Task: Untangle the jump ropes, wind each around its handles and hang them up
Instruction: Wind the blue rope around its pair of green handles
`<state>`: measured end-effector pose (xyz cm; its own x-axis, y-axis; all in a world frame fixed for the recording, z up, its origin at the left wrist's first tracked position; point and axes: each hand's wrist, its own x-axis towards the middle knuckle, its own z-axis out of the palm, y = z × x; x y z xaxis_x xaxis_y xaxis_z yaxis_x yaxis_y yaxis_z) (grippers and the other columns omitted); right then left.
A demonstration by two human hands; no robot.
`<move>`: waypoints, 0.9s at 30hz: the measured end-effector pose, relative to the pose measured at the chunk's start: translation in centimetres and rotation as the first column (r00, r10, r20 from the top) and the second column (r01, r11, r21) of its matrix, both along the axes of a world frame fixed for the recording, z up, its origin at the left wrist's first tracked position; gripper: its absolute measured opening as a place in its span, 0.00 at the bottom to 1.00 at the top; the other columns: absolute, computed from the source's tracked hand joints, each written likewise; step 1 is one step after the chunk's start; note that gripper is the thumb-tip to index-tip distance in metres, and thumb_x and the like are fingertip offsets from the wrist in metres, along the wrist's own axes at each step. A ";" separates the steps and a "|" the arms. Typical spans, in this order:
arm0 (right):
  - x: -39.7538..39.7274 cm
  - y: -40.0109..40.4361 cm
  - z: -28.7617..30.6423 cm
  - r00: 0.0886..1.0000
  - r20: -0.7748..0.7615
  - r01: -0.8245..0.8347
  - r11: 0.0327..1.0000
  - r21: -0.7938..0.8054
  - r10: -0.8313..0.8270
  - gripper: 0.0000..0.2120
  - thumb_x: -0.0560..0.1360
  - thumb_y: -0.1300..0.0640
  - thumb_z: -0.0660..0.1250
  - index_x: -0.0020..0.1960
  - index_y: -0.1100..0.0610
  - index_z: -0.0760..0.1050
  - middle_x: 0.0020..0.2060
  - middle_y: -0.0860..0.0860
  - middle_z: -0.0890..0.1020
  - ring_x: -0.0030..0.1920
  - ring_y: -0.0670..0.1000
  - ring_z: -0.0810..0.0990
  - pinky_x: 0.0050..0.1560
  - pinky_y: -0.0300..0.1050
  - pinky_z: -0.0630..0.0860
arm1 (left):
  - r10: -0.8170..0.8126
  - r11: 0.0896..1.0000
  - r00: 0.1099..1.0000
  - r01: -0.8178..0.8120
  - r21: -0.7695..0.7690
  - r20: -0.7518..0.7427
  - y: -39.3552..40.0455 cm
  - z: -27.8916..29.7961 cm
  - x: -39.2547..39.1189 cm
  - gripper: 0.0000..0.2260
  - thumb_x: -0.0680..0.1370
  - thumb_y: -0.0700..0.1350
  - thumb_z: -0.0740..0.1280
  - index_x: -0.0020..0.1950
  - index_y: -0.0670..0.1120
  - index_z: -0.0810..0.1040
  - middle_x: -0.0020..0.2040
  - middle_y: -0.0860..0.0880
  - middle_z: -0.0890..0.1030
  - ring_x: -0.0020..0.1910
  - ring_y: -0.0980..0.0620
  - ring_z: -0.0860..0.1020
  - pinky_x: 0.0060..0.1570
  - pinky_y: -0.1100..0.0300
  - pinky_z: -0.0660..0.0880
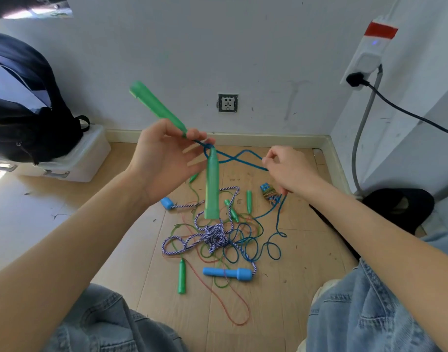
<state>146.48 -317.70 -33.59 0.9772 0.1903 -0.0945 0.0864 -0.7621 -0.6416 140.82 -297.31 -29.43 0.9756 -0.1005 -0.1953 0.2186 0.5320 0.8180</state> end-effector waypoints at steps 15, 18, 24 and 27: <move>-2.3 1.5 3.8 0.918 0.034 -0.333 0.719 0.610 0.396 0.06 0.76 0.63 0.64 0.40 0.57 0.75 0.25 0.50 0.75 0.19 0.45 0.71 0.20 0.36 0.65 | -0.468 0.599 0.884 0.298 0.743 0.023 -2.1 -3.1 -0.9 0.13 0.74 0.44 0.68 0.58 0.50 0.77 0.58 0.56 0.80 0.60 0.60 0.75 0.62 0.63 0.69; -1.2 0.7 4.2 0.964 0.051 -0.233 0.731 0.641 0.263 0.06 0.75 0.64 0.65 0.40 0.58 0.75 0.27 0.51 0.75 0.19 0.44 0.71 0.19 0.35 0.64 | -0.444 0.604 0.896 0.289 0.743 0.014 -2.6 -3.6 -0.8 0.08 0.78 0.44 0.62 0.48 0.41 0.80 0.48 0.48 0.84 0.52 0.55 0.80 0.55 0.69 0.72; 0.7 -1.0 2.7 0.989 0.149 -0.077 0.890 0.449 0.011 0.10 0.76 0.62 0.64 0.36 0.54 0.74 0.26 0.49 0.75 0.18 0.44 0.72 0.20 0.33 0.64 | -0.417 0.515 0.904 0.322 0.794 -0.096 -1.2 -3.8 -0.4 0.09 0.80 0.43 0.59 0.42 0.44 0.73 0.35 0.51 0.81 0.44 0.48 0.81 0.51 0.58 0.76; 1.3 -1.4 2.1 0.986 0.164 -0.050 0.949 0.310 -0.002 0.09 0.76 0.61 0.63 0.38 0.53 0.74 0.33 0.52 0.79 0.18 0.43 0.74 0.19 0.33 0.64 | -0.408 0.502 0.900 0.364 0.785 -0.157 -0.8 -4.0 -0.6 0.09 0.81 0.43 0.58 0.42 0.44 0.73 0.27 0.53 0.75 0.29 0.52 0.75 0.36 0.61 0.75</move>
<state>147.73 -319.14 -31.46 0.9691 0.2089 0.1309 0.2238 -0.5225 -0.8228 140.22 -298.10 -33.44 0.8881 -0.2991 -0.3490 0.1929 -0.4465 0.8737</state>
